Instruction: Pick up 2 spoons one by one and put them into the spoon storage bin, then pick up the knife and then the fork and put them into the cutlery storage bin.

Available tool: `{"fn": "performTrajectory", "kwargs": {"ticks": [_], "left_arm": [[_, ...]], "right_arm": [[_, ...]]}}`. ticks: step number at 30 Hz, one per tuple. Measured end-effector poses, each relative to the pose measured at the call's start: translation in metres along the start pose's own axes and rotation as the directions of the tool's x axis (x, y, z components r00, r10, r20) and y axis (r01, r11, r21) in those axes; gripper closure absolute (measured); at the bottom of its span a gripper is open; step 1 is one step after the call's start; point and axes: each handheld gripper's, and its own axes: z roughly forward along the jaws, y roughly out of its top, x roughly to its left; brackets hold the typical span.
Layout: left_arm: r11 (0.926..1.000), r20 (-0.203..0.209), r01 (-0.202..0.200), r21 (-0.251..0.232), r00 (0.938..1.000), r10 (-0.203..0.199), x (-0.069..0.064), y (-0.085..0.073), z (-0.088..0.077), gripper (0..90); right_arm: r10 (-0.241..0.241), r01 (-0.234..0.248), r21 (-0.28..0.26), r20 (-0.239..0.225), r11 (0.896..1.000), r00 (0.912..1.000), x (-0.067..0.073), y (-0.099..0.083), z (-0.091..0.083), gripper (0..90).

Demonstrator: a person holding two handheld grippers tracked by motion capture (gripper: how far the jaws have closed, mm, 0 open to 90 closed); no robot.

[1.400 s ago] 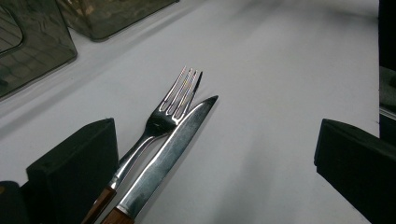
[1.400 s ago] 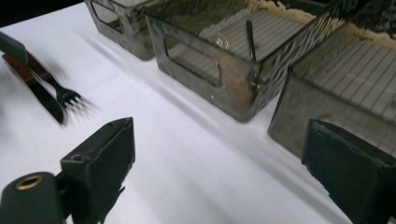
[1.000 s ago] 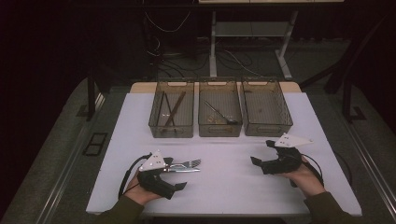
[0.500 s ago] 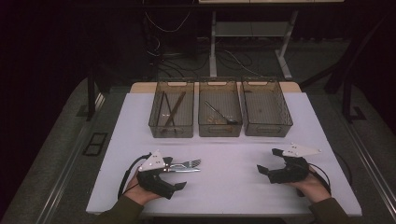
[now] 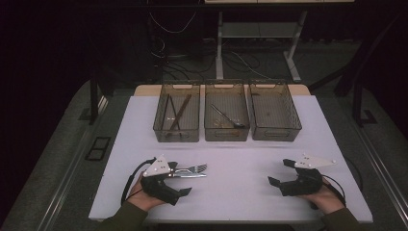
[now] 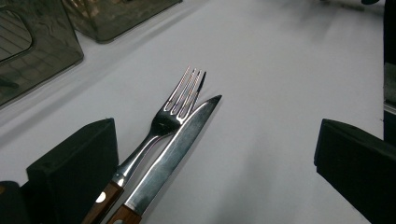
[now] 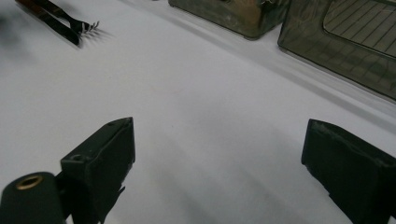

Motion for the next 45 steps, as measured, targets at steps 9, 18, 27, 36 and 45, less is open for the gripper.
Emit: {"fn": "performTrajectory", "kwargs": {"ticks": [9, 18, 27, 36, 45], "left_arm": [[0.9997, -0.028, -0.006, 0.023, 0.9996, 0.007, 0.011, 0.001, -0.008, 5.6], [0.9996, -0.057, 0.028, 0.0, 0.998, -0.028, 0.029, 0.001, -0.023, 17.7], [0.9965, -0.153, 0.062, 0.055, 0.9868, -0.053, 0.059, -0.006, -0.036, 60.5], [0.9767, -0.278, 0.13, 0.171, 0.9574, -0.079, 0.083, -0.023, -0.048, 89.0], [0.973, -0.246, 0.131, 0.19, 0.9657, -0.082, 0.086, -0.03, -0.049, 89.0]], "right_arm": [[-0.01, 0.01, 0.0, -0.007, 1.0, 0.9999, 0.0, 0.001, 0.001, 9.9], [-0.02, 0.02, 0.008, -0.007, 1.0, 0.9998, 0.001, 0.0, 0.002, 10.0], [-0.023, 0.023, 0.009, -0.011, 1.0, 0.9997, 0.001, 0.001, 0.003, 9.9], [-0.024, 0.024, 0.01, -0.01, 1.0, 0.9997, 0.002, 0.001, 0.003, 9.9], [-0.026, 0.026, 0.006, -0.011, 1.0, 0.9996, 0.001, 0.001, 0.002, 9.9]]}}
